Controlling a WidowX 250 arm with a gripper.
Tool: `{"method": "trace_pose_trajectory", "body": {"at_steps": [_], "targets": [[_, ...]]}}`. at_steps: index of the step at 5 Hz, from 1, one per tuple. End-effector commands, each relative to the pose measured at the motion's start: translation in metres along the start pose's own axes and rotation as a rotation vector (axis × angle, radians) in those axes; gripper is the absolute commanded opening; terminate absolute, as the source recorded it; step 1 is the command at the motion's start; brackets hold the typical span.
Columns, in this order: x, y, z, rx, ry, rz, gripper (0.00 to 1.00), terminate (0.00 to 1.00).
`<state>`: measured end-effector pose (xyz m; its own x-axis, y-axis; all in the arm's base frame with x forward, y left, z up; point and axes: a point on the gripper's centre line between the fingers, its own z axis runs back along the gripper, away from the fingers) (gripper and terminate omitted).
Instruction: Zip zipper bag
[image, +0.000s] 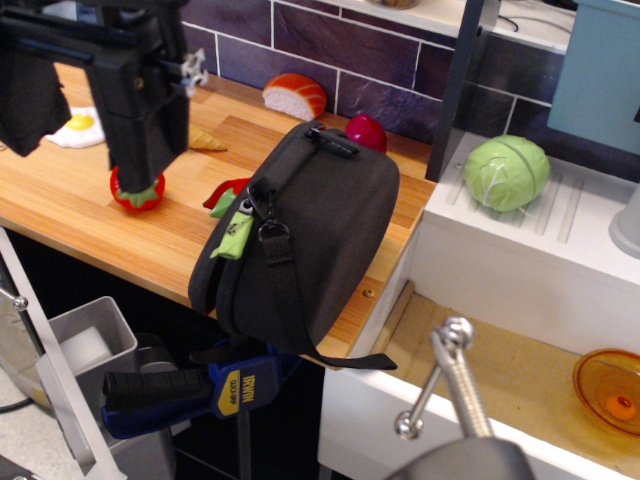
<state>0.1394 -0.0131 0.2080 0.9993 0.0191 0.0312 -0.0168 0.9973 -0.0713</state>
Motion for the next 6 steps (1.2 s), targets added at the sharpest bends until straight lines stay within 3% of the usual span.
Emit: {"method": "trace_pose_trajectory", "body": {"at_steps": [1,4,6], "targets": [[0.000,0.000,0.000,0.000,0.000,0.000,1.00,0.00],[0.051,0.011,-0.049,-0.015,-0.041,0.052,1.00,0.00],[0.051,0.007,-0.090,0.036,-0.041,0.046,1.00,0.00]]}}
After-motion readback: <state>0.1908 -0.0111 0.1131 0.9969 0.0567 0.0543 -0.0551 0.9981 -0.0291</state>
